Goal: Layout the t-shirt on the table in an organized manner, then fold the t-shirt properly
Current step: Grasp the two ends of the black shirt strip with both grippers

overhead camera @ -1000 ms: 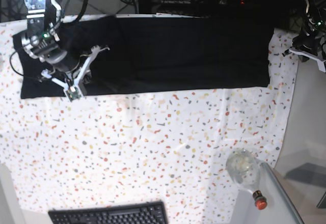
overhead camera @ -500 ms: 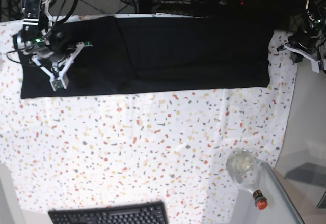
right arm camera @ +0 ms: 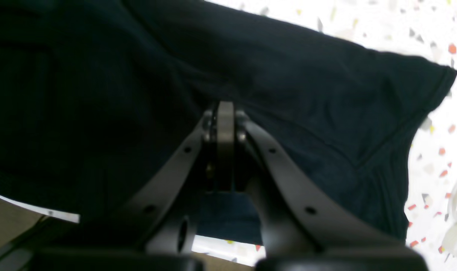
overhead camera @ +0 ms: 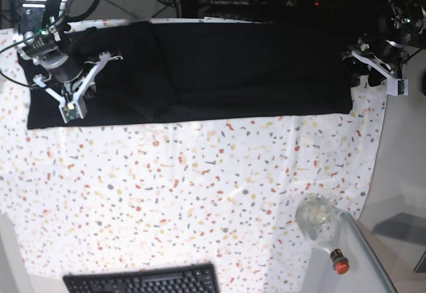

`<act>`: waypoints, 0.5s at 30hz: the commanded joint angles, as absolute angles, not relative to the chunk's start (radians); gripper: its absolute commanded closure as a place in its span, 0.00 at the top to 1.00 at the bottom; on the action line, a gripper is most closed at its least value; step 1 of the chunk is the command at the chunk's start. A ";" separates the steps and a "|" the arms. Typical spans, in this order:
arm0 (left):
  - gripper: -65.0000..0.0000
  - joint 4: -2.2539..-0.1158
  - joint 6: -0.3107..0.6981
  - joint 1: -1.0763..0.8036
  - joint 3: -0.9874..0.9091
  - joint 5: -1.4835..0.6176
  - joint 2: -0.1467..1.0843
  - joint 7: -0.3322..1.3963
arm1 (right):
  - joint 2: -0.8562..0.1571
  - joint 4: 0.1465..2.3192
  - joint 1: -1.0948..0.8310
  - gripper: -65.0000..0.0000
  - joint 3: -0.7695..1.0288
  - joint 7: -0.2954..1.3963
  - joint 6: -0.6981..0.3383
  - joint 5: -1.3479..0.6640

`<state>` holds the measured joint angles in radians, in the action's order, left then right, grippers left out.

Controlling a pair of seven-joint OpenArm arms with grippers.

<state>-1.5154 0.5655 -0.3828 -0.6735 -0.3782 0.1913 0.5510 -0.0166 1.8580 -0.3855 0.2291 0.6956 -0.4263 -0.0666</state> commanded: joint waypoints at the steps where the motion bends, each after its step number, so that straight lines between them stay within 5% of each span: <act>1: 0.79 -1.511 0.568 -0.367 -0.677 -0.423 0.205 0.536 | -0.024 1.877 -0.387 0.00 0.231 0.680 -0.426 -0.070; 4: 1.00 -1.414 0.601 -0.335 -0.680 -0.506 0.219 0.535 | -0.024 1.877 -0.404 0.00 0.229 0.679 -0.426 -0.070; 7: 1.00 -1.274 0.696 -0.269 -0.674 -0.539 0.252 0.535 | -0.024 1.876 -0.412 0.00 0.229 0.679 -0.426 -0.070; 15: 0.95 -1.115 0.698 -0.205 -0.664 -0.538 0.254 0.535 | -0.024 1.876 -0.420 0.00 0.237 0.679 -0.426 -0.070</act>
